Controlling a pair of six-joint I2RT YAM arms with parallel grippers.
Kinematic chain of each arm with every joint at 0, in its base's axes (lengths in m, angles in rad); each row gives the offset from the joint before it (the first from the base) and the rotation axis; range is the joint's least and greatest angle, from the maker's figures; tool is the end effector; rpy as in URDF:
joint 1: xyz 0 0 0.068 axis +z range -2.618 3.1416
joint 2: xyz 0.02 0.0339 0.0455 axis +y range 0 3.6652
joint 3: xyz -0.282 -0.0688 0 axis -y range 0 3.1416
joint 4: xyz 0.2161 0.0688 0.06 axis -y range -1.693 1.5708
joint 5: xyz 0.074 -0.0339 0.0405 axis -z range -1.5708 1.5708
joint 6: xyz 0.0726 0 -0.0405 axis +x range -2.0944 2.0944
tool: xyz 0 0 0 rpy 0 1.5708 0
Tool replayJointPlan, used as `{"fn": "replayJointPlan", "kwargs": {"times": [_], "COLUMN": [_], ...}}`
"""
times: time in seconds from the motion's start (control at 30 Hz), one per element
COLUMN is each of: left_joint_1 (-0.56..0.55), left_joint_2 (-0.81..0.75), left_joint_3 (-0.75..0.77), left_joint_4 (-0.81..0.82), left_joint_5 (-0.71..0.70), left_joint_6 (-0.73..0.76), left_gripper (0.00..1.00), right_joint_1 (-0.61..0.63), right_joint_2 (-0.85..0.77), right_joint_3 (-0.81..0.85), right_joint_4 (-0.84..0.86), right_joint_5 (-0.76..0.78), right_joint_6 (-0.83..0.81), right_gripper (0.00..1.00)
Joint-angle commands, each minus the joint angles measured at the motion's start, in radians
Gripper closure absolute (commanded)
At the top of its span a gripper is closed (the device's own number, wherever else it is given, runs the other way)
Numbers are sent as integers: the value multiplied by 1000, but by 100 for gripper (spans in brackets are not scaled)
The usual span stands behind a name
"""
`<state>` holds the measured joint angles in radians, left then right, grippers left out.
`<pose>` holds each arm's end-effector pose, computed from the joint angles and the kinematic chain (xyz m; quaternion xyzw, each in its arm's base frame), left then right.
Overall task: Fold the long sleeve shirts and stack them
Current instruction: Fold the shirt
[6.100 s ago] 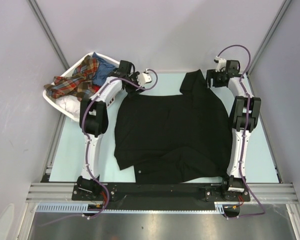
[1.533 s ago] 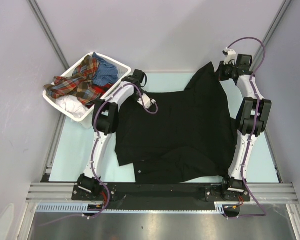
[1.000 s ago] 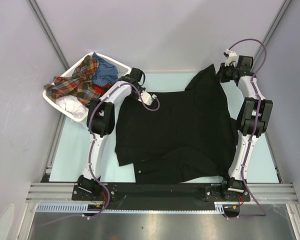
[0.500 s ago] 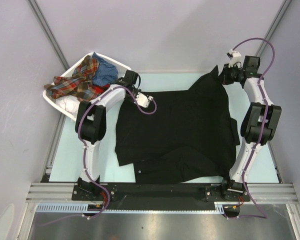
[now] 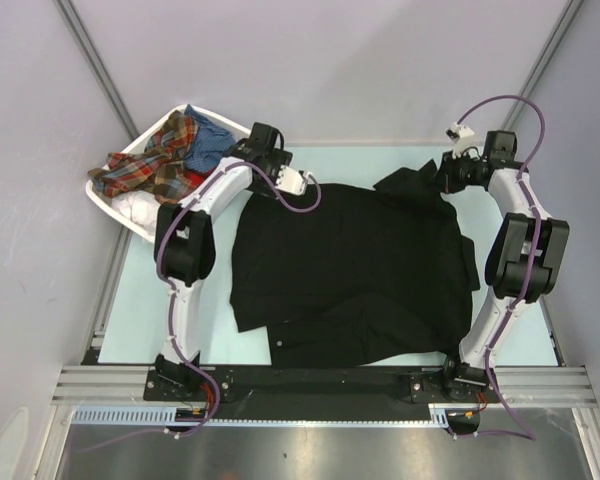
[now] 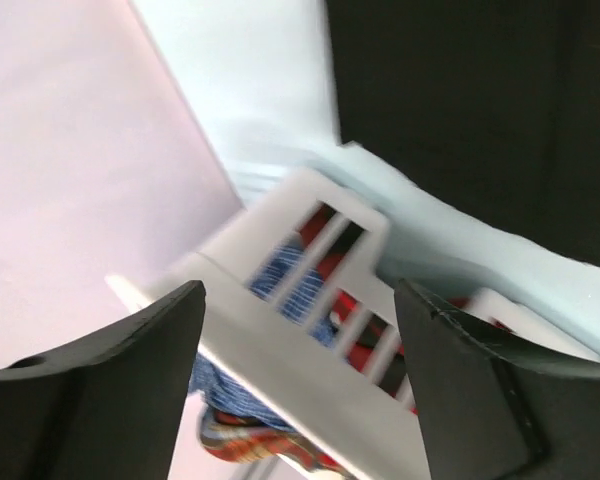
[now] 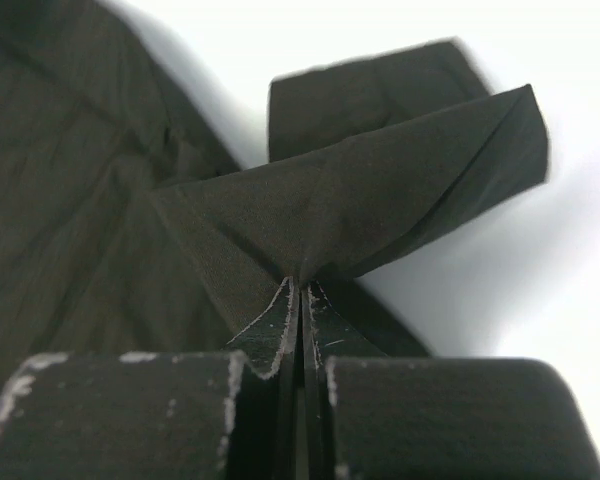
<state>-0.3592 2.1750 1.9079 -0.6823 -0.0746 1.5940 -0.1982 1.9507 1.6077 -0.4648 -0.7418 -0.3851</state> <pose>0.4604 -0.1671 0.2274 0.7820 0.5421 0.2058 0.2286 0.4375 -0.0378 0.2671 -0.2151 0.8486 0.2224 0.4291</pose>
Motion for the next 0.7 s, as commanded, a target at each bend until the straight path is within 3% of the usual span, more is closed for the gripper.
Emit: {"fn": "replayJointPlan", "kwargs": {"times": [0.0, 0.4, 0.67], "left_joint_1": [-12, -14, -17], "left_joint_2": [94, 275, 218], "left_joint_3": [123, 273, 192], "left_joint_4": [-37, -20, -16], "left_joint_5": [41, 27, 36], "left_joint_6": [-5, 83, 110], "left_gripper": [15, 16, 9], "right_joint_1": [0, 10, 11], "right_joint_2": [-111, -190, -184], "right_joint_3": [-69, -198, -223], "right_joint_4": [-64, -181, -255], "right_joint_5": [-65, -68, -53], "right_joint_6": [-99, -285, -360], "right_gripper": [100, 100, 100]}}
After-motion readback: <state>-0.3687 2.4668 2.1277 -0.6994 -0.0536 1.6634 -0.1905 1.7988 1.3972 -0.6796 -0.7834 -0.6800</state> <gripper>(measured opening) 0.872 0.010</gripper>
